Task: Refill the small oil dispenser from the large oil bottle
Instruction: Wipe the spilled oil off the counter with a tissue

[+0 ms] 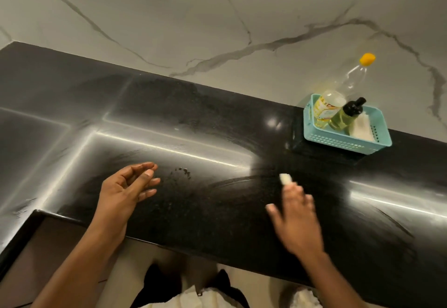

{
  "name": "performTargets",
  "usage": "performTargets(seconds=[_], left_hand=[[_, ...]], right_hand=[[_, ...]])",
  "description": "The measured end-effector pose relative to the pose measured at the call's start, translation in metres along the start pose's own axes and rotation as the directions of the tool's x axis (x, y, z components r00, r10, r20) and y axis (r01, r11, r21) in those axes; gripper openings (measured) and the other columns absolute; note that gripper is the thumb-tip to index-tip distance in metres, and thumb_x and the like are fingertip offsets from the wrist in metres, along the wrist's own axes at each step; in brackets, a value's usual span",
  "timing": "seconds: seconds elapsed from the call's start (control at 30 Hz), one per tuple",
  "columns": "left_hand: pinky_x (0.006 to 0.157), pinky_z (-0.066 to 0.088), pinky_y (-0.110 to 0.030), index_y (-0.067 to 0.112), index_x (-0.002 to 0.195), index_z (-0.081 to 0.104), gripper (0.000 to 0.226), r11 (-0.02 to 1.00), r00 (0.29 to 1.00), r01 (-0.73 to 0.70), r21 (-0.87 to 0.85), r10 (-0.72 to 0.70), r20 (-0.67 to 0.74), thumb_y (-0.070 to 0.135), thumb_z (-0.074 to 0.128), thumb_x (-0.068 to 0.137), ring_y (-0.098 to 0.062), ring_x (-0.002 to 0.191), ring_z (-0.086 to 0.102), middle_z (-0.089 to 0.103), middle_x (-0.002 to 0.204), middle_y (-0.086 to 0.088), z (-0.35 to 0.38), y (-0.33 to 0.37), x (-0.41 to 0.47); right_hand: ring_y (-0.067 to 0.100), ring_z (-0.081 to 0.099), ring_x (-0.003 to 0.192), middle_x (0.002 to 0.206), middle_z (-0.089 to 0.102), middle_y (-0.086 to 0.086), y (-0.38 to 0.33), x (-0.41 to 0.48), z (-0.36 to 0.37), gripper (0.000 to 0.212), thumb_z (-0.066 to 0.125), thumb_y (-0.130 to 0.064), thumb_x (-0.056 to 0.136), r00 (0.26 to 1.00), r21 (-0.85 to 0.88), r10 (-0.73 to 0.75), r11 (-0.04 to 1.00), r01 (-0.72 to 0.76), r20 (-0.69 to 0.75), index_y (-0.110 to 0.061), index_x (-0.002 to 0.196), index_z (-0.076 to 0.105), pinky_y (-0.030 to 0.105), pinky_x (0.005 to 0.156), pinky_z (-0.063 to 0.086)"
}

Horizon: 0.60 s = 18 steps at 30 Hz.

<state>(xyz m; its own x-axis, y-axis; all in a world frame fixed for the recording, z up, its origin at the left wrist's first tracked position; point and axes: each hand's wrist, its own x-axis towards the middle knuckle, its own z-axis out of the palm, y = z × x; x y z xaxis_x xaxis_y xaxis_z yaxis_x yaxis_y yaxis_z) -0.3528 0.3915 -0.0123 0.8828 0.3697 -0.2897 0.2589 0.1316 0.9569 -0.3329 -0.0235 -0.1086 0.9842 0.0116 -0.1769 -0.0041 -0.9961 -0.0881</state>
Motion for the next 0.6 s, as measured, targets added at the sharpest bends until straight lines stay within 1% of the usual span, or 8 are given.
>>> performTargets(seconds=[0.1,0.2,0.27,0.33,0.4,0.5,0.57,0.6], left_hand=[[0.091,0.067,-0.038,0.013,0.124,0.074,0.023,1.0,0.999,-0.009,0.006,0.01,-0.032,0.012,0.066,0.102,-0.03,0.111,0.078,0.081,0.118,-0.003,-0.022,0.004,0.0],[0.087,0.066,-0.033,0.014,0.122,0.075,0.022,1.0,0.997,-0.014,0.001,0.014,-0.081,0.012,0.065,0.103,-0.031,0.111,0.077,0.081,0.118,-0.003,-0.048,0.006,0.001],[0.087,0.066,-0.034,0.014,0.121,0.075,0.021,1.0,0.992,-0.007,-0.015,0.005,-0.128,0.011,0.065,0.104,-0.032,0.111,0.077,0.082,0.117,-0.003,-0.066,0.006,0.002],[0.089,0.066,-0.038,0.013,0.121,0.075,0.02,1.0,0.987,0.005,-0.02,-0.008,-0.159,0.011,0.065,0.104,-0.033,0.11,0.076,0.082,0.117,-0.003,-0.077,0.005,0.003],[0.084,0.066,-0.033,0.011,0.121,0.075,0.02,1.0,0.985,0.012,-0.028,-0.017,-0.17,0.01,0.064,0.104,-0.033,0.108,0.076,0.082,0.116,-0.004,-0.083,0.005,0.004],[0.078,0.066,-0.027,0.01,0.121,0.075,0.02,0.999,0.987,0.016,-0.029,-0.02,-0.16,0.008,0.064,0.104,-0.032,0.107,0.077,0.082,0.117,-0.006,-0.09,0.007,0.008],[0.081,0.066,-0.028,0.011,0.122,0.075,0.021,1.0,0.99,0.013,-0.011,-0.014,-0.137,0.009,0.064,0.104,-0.031,0.108,0.078,0.081,0.118,-0.006,-0.094,0.008,0.012],[0.082,0.065,-0.029,0.011,0.122,0.075,0.021,1.0,0.991,0.013,-0.004,-0.013,-0.133,0.009,0.064,0.104,-0.03,0.108,0.078,0.081,0.118,-0.006,-0.096,0.009,0.015]], right_hand=[[0.034,0.015,0.163,0.174,0.02,0.023,0.049,0.025,-0.016,0.117,-0.012,-0.085,0.089,0.953,0.065,0.299,0.951,-0.302,0.058,0.0,0.166,0.013,0.055,0.132,0.012],[0.039,0.014,0.163,0.172,0.017,0.029,0.002,0.05,-0.011,0.13,-0.017,-0.09,0.081,0.934,0.177,0.35,0.917,-0.358,0.08,0.006,0.164,0.01,0.055,0.132,0.008],[0.043,0.021,0.16,0.169,0.024,0.032,-0.074,0.049,0.001,0.119,-0.005,-0.084,0.092,0.983,0.143,0.184,0.972,-0.185,0.023,0.008,0.163,0.016,0.056,0.131,0.014],[0.04,0.01,0.163,0.175,0.011,0.024,-0.161,0.032,0.017,0.108,0.009,-0.083,0.097,0.998,0.177,-0.024,0.984,0.013,0.058,-0.001,0.167,0.009,0.049,0.133,0.004],[0.037,-0.005,0.164,0.177,-0.006,0.015,-0.253,0.003,0.031,0.105,0.016,-0.084,0.097,0.962,0.258,-0.243,0.944,0.205,0.124,-0.009,0.169,0.001,0.046,0.133,-0.003],[0.027,-0.018,0.163,0.177,-0.014,0.009,-0.356,-0.05,0.043,0.105,0.017,-0.085,0.098,0.774,0.355,-0.61,0.771,0.529,0.172,-0.012,0.169,-0.004,0.049,0.132,0.0],[0.016,-0.023,0.162,0.178,-0.012,0.006,-0.38,-0.063,0.043,0.102,0.017,-0.083,0.1,0.642,0.344,-0.739,0.668,0.66,0.202,-0.011,0.169,-0.005,0.047,0.132,-0.004],[0.014,-0.021,0.162,0.178,-0.008,0.006,-0.379,-0.058,0.043,0.1,0.017,-0.082,0.101,0.621,0.314,-0.76,0.647,0.695,0.19,-0.011,0.169,-0.003,0.046,0.132,-0.003]])
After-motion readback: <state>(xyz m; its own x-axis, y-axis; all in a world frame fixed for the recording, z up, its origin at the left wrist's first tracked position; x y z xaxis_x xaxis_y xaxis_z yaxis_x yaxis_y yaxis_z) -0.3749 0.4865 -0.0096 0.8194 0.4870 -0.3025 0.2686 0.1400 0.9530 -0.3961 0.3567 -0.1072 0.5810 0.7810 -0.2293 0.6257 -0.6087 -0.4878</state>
